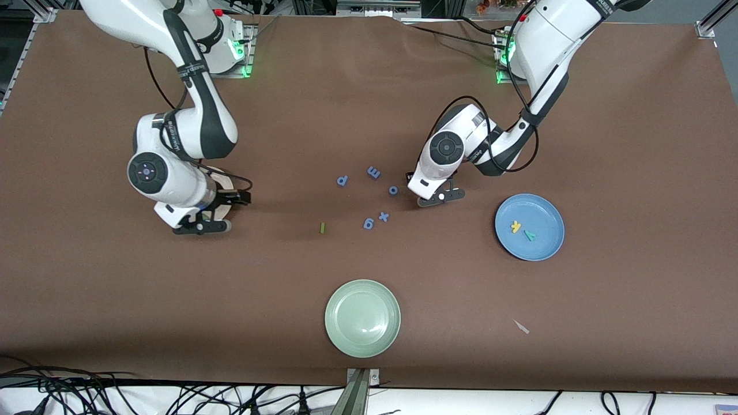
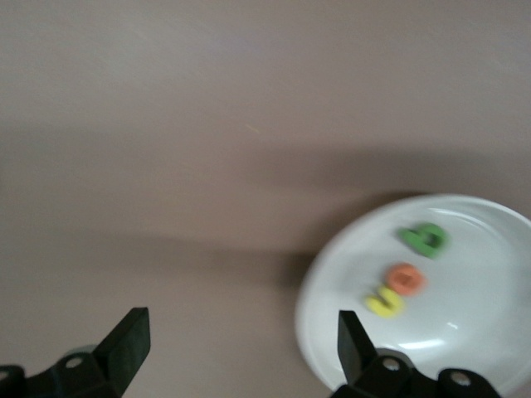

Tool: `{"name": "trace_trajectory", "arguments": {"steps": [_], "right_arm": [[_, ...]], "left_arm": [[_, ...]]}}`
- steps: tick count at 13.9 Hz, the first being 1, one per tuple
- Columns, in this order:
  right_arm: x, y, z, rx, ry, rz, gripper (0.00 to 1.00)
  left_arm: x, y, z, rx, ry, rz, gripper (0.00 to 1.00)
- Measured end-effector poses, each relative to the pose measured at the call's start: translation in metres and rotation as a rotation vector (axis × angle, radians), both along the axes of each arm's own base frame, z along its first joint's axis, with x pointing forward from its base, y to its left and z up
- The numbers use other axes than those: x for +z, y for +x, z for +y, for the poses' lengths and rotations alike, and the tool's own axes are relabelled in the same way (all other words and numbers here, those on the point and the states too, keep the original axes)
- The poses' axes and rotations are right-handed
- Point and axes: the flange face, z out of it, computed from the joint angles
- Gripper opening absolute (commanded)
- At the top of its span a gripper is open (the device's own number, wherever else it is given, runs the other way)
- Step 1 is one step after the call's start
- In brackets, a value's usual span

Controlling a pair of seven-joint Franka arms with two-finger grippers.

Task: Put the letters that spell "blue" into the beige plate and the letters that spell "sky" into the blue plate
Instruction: 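Drop the u with the right gripper while the left gripper grasps the s, then grasp the green l with the right gripper while the left gripper drops the s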

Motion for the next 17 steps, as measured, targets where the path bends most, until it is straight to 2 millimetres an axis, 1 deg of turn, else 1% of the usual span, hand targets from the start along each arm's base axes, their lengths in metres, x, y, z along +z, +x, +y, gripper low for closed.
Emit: {"name": "trace_trajectory", "arguments": {"steps": [2, 5, 7, 9, 12, 13, 15, 16, 17], "right_arm": [[-0.010, 0.013, 0.037, -0.032, 0.009, -0.009, 1.00], [-0.031, 0.025, 0.080, -0.082, 0.015, -0.011, 1.00], [-0.040, 0.029, 0.107, -0.119, 0.024, -0.012, 1.00], [-0.048, 0.029, 0.133, -0.138, 0.026, -0.016, 1.00], [-0.060, 0.025, 0.162, -0.130, 0.036, -0.048, 1.00], [-0.068, 0.023, 0.169, -0.123, 0.040, -0.060, 1.00], [-0.086, 0.018, 0.179, -0.111, 0.042, -0.073, 1.00], [-0.094, 0.016, 0.182, -0.107, 0.041, -0.074, 1.00], [-0.101, 0.015, 0.184, -0.105, 0.039, -0.074, 1.00]], "left_arm": [[-0.001, 0.000, 0.001, 0.001, 0.000, 0.001, 0.44], [0.000, 0.001, 0.001, 0.003, -0.005, -0.004, 0.45], [0.000, 0.003, 0.003, 0.007, -0.007, -0.007, 0.45], [0.000, 0.006, 0.007, -0.002, 0.001, -0.018, 0.44], [0.000, 0.012, 0.014, -0.002, 0.007, -0.028, 0.34], [0.000, 0.013, 0.015, 0.000, 0.007, -0.029, 0.26], [0.001, 0.014, 0.015, 0.000, 0.005, -0.032, 0.11], [0.001, 0.014, 0.015, 0.000, 0.005, -0.032, 0.07], [0.001, 0.014, 0.015, 0.000, 0.005, -0.032, 0.05]]}}
